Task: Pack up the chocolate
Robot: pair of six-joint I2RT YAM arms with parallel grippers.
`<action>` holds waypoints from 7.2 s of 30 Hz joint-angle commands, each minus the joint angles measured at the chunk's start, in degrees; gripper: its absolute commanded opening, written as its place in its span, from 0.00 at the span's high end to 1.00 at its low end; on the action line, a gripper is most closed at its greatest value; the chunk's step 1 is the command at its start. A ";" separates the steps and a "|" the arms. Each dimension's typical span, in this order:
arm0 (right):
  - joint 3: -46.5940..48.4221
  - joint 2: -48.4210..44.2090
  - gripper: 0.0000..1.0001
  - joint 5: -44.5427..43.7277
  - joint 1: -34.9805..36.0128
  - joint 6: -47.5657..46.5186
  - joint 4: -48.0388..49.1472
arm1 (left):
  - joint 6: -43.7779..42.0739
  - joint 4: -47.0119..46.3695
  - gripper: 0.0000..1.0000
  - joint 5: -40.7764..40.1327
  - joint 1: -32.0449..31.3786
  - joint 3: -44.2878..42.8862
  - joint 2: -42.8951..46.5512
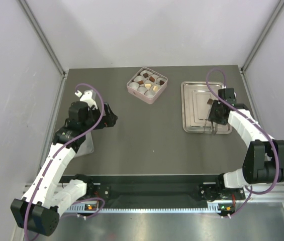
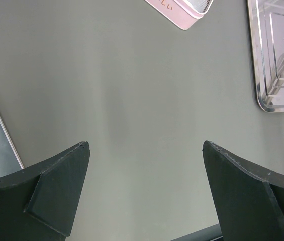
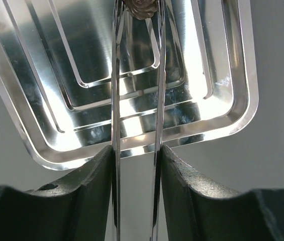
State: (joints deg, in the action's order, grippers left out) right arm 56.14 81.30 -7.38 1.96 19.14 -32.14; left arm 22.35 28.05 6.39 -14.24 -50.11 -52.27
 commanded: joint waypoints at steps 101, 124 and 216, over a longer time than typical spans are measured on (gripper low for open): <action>36.77 17.69 0.57 -8.34 33.56 -11.76 12.29 | -0.20 -2.39 0.01 -1.74 0.18 -0.34 0.77; 12.24 -3.96 0.55 -6.86 9.56 -3.32 -1.52 | 0.06 -2.83 0.01 -0.42 0.35 -0.08 0.59; 18.92 11.51 0.57 -4.05 6.30 0.81 1.91 | 0.06 -2.74 0.01 -0.68 0.53 -0.08 0.42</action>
State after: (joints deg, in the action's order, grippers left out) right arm 73.30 91.55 -11.22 8.60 18.81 -31.53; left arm 22.37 28.08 5.34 -13.96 -50.11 -52.27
